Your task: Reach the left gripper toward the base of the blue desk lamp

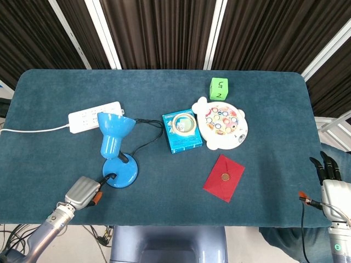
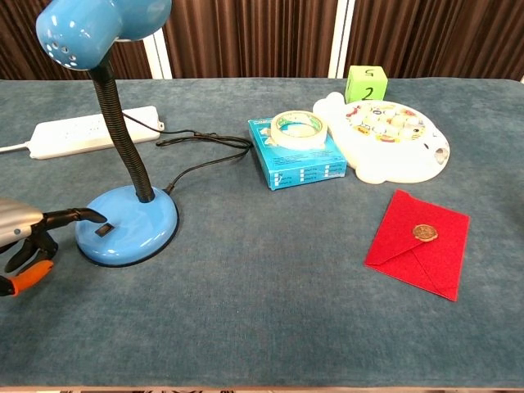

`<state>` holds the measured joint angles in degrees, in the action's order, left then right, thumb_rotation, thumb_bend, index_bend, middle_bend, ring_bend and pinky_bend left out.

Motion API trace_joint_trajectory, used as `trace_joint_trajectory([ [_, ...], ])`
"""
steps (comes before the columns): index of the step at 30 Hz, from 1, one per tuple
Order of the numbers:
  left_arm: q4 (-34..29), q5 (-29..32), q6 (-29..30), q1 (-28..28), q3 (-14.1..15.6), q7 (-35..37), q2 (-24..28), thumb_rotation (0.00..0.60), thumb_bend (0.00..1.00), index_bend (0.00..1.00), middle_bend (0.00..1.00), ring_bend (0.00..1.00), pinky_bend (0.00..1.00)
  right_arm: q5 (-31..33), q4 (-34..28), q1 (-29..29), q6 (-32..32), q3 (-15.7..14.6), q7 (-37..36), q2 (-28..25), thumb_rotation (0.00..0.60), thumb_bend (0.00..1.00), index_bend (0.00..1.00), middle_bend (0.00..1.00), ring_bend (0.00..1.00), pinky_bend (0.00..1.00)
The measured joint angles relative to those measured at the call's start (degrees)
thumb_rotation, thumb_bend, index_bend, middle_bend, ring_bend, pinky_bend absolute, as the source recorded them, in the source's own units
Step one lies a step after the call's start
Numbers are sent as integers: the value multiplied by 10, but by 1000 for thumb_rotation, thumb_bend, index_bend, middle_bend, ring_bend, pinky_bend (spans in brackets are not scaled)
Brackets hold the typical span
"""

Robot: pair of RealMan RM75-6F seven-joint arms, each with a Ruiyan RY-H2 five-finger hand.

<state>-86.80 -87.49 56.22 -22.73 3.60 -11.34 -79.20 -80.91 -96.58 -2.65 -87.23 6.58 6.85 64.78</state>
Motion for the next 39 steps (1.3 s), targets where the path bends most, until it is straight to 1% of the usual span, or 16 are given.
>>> trace_joint_trajectory([
  [15, 8, 13, -16, -7, 10, -11, -10, 600, 592, 118, 694, 650, 847, 2, -2, 1, -1, 1, 2, 2, 600, 186, 151, 18, 56, 933],
  [24, 13, 23, -19, -14, 5, -17, -17, 600, 592, 109, 676, 644, 847, 4, -2, 1, -2, 2, 2, 4, 600, 186, 151, 17, 56, 945],
  [25, 12, 23, -18, -14, 5, -18, -17, 600, 591, 109, 669, 637, 847, 3, -2, 1, -1, 2, 3, 4, 600, 186, 151, 18, 55, 917],
  [26, 12, 23, -16, -14, 4, -20, -16, 600, 590, 109, 657, 626, 844, 3, -2, 1, -1, 1, 3, 4, 600, 186, 151, 18, 56, 830],
  [29, 7, 22, -2, -12, 0, -23, -13, 600, 582, 109, 618, 593, 815, 1, -3, 0, 0, 0, 5, 5, 600, 185, 151, 18, 56, 398],
  [30, 4, 20, 7, -11, -2, -23, -11, 600, 577, 109, 605, 582, 799, 1, -3, 0, -1, 0, 5, 5, 600, 185, 151, 18, 55, 345],
  [32, -3, 17, 27, -7, -6, -24, -5, 600, 554, 109, 556, 534, 733, 1, -3, 1, -1, 0, 5, 5, 600, 185, 151, 18, 55, 362],
  [33, -9, 15, 44, -3, -9, -26, 0, 600, 528, 109, 535, 514, 707, 2, -3, 1, -2, 1, 5, 5, 600, 185, 151, 18, 55, 353],
  [34, -16, 13, 58, 1, -11, -27, 5, 600, 478, 109, 498, 476, 665, 2, -4, 1, -2, 1, 5, 5, 600, 185, 151, 18, 56, 323],
  [35, -23, 10, 73, 5, -13, -29, 11, 600, 422, 109, 451, 432, 617, 2, -4, 1, -3, 1, 5, 5, 600, 185, 151, 18, 55, 269],
  [36, -32, 6, 96, 12, -16, -33, 20, 600, 389, 109, 413, 399, 582, 2, -5, 2, -3, 1, 5, 5, 600, 185, 151, 18, 55, 231],
  [37, -40, 4, 115, 18, -19, -36, 27, 600, 358, 109, 352, 346, 528, 2, -5, 2, -4, 2, 5, 5, 600, 185, 151, 18, 56, 192],
  [38, -47, 1, 135, 25, -21, -40, 34, 600, 338, 109, 297, 293, 477, 2, -5, 2, -4, 2, 5, 5, 600, 185, 151, 18, 56, 171],
  [39, -57, -3, 164, 36, -23, -44, 43, 600, 321, 109, 266, 257, 444, 1, -5, 2, -5, 1, 5, 6, 600, 185, 151, 18, 56, 172],
])
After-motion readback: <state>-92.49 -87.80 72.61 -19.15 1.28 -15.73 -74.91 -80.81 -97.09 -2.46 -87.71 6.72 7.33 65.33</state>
